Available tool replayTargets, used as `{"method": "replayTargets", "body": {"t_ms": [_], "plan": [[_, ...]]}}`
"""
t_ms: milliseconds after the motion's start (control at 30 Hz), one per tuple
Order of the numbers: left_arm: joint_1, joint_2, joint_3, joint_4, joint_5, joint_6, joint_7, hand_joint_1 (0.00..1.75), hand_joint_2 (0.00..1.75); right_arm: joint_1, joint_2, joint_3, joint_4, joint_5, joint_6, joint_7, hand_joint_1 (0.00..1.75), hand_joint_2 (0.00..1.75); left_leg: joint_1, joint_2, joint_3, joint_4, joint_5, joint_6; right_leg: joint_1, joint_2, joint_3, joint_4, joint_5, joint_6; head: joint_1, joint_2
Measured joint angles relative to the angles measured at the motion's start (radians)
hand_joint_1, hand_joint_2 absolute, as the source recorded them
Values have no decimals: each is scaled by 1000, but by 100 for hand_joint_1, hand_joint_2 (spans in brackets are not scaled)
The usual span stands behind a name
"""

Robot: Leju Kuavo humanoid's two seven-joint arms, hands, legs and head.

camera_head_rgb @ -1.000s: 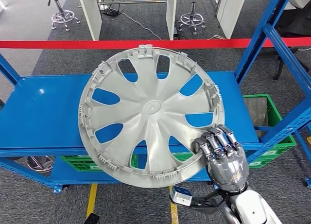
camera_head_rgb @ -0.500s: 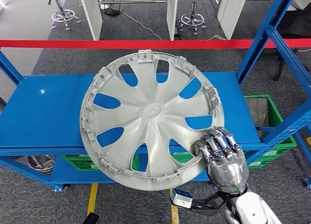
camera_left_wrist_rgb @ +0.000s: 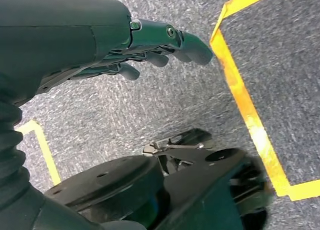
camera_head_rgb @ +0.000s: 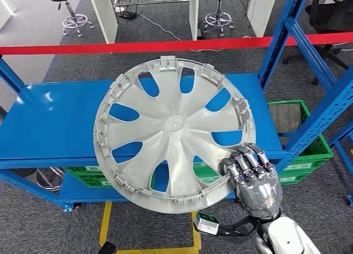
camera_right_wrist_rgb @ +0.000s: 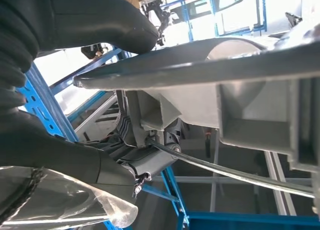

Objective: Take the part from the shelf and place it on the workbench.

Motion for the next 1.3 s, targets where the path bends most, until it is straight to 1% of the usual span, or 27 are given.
{"method": "replayTargets", "body": {"t_ms": [67, 133, 200, 267, 300, 333, 400, 433, 467, 500, 533, 600, 667, 733, 767, 800, 833, 900, 933, 967, 1000, 1033, 1100, 1167, 1233, 1267, 1300], "plan": [[-1, 1, 1, 0, 0, -1, 3, 0, 175, 0, -1, 2, 0, 0, 5, 9, 175, 175, -4, 0, 85, -137, 50, 16, 5, 0, -9, 1, 9, 1, 0, 0], [-3, 2, 4, 0, 0, -2, 5, 0, 175, -3, -1, 5, 0, 0, 15, 24, 175, 175, -11, -1, 135, -232, 66, 28, 5, -1, -16, 1, 20, 9, 1, 0], [-4, 2, 6, 0, -1, -3, 6, 0, 175, -6, -3, 10, 1, 0, 23, 41, 175, 175, -16, -1, 133, -252, 71, 33, 2, -2, -24, -2, 35, 21, 1, 0], [-3, 1, 8, 0, -4, -3, 6, 0, 175, -7, -7, 17, 3, 0, 28, 55, 175, 175, -12, 3, 123, -265, 91, 42, 1, -1, -35, 2, 26, 31, 1, 0], [-3, 1, 10, 0, -6, -3, 7, 0, 175, -7, -9, 21, 4, -1, 30, 61, 175, 175, -9, 5, 115, -272, 103, 48, 2, 0, -45, 21, 0, 35, 3, 0], [-3, 1, 11, 0, -8, -3, 7, 0, 175, -8, -13, 25, 6, -2, 31, 67, 175, 175, -7, 7, 107, -275, 114, 51, 1, 0, -59, 61, -42, 38, 4, 0], [-4, 1, 14, 0, -11, -3, 7, 0, 175, -11, -17, 33, 9, -6, 36, 77, 175, 175, -7, 8, 82, -274, 131, 55, 0, 0, -88, 177, -127, 44, 7, 0], [-3, 0, 16, 0, -12, -4, 7, 0, 175, -12, -19, 36, 10, -9, 40, 82, 175, 175, -8, 8, 69, -273, 140, 55, -1, 0, -94, 225, -144, 47, 7, 0], [-3, 0, 17, 0, -13, -4, 7, 0, 175, -12, -20, 39, 12, -13, 44, 86, 175, 175, -7, 9, 57, -271, 148, 53, -2, 0, -89, 248, -138, 50, 7, 0], [-2, 0, 18, 0, -15, -4, 7, 0, 175, -12, -21, 42, 13, -18, 49, 89, 175, 175, -7, 9, 44, -268, 156, 51, -3, 0, -70, 241, -113, 52, 7, 0], [-2, -1, 21, 0, -17, -4, 7, 0, 175, -12, -22, 43, 13, -25, 54, 93, 175, 175, -6, 9, 31, -264, 164, 47, -4, 0, -36, 203, -81, 54, 7, 0], [0, -1, 26, 0, -22, -5, 6, 0, 175, -13, -22, 45, 13, -41, 66, 98, 175, 175, -6, 9, 9, -251, 174, 38, -6, 1, 56, 75, -54, 55, 8, 0], [2, -1, 31, 0, -27, -6, 6, 0, 175, -12, -22, 44, 13, -54, 75, 101, 175, 175, -8, 8, -7, -238, 187, 27, -4, 4, 113, -16, -70, 48, 8, 0], [5, 0, 35, 0, -29, -6, 6, 0, 175, -11, -23, 42, 12, -61, 79, 103, 175, 175, -9, 8, -19, -233, 201, 16, -4, 7, 108, -30, -75, 34, 8, 0], [6, 1, 37, 0, -30, -6, 6, 0, 175, -10, -23, 42, 12, -62, 81, 103, 175, 175, -8, 7, -25, -227, 193, 11, -5, 6, 100, -30, -70, 27, 7, 0], [8, 1, 39, 0, -30, -6, 6, 0, 175, -9, -23, 41, 12, -64, 82, 103, 175, 175, -6, 6, -33, -208, 168, 5, -6, 5, 92, -29, -62, 18, 6, 0], [9, 2, 40, 0, -31, -6, 6, 0, 175, -7, -23, 41, 12, -66, 83, 104, 175, 175, -5, 5, -43, -172, 126, -1, -7, 3, 81, -28, -53, 9, 5, 0], [12, 1, 41, 0, -34, -4, 6, 0, 175, -2, -23, 36, 12, -70, 85, 107, 175, 175, -3, 5, -66, -53, 28, -9, -4, -1, 61, -26, -33, 1, 3, 0], [13, 0, 41, 0, -36, -3, 7, 0, 175, 1, -23, 33, 11, -71, 86, 108, 175, 175, -2, 5, -73, 5, 0, -10, -2, -2, 47, -23, -24, -1, 2, 0], [13, 0, 42, 0, -38, 0, 7, 0, 175, 5, -23, 28, 11, -72, 86, 110, 175, 175, -2, 5, -69, 38, -4, -9, 1, -3, 33, -20, -15, -2, 2, 0], [13, 0, 43, 0, -41, 3, 6, 0, 175, 8, -23, 23, 11, -73, 87, 112, 175, 175, -2, 5, -50, 38, 13, -5, 4, -4, 18, -17, -7, -2, 2, 0], [14, 0, 44, 0, -43, 6, 6, 0, 175, 12, -23, 17, 10, -76, 88, 113, 175, 175, -3, 5, -15, 4, 39, 1, 7, -4, 5, -14, 1, -3, 2, 0], [13, 2, 47, 0, -46, 11, 5, 0, 175, 18, -23, 4, 7, -85, 90, 114, 175, 175, -10, 3, 83, -131, 70, 24, 12, -3, -15, -11, 17, -2, 3, 0], [12, 5, 50, 0, -48, 14, 5, 0, 175, 20, -23, -8, 4, -93, 93, 114, 175, 175, -18, 3, 149, -241, 61, 39, 12, -4, -27, -11, 35, 5, 3, 0], [14, 6, 54, 0, -50, 17, 4, 0, 175, 20, -23, -18, 2, -100, 94, 113, 175, 175, -23, 3, 155, -275, 65, 45, 8, -5, -35, -16, 53, 18, 3, 0], [15, 5, 56, 0, -51, 18, 4, 0, 175, 21, -23, -22, 2, -103, 95, 112, 175, 175, -23, 6, 149, -280, 77, 48, 7, -3, -40, -16, 54, 23, 3, 0], [17, 5, 58, 1, -52, 19, 4, 0, 175, 23, -23, -27, 2, -106, 96, 111, 175, 175, -21, 8, 141, -286, 90, 53, 6, -2, -49, -6, 37, 28, 4, 0]]}}
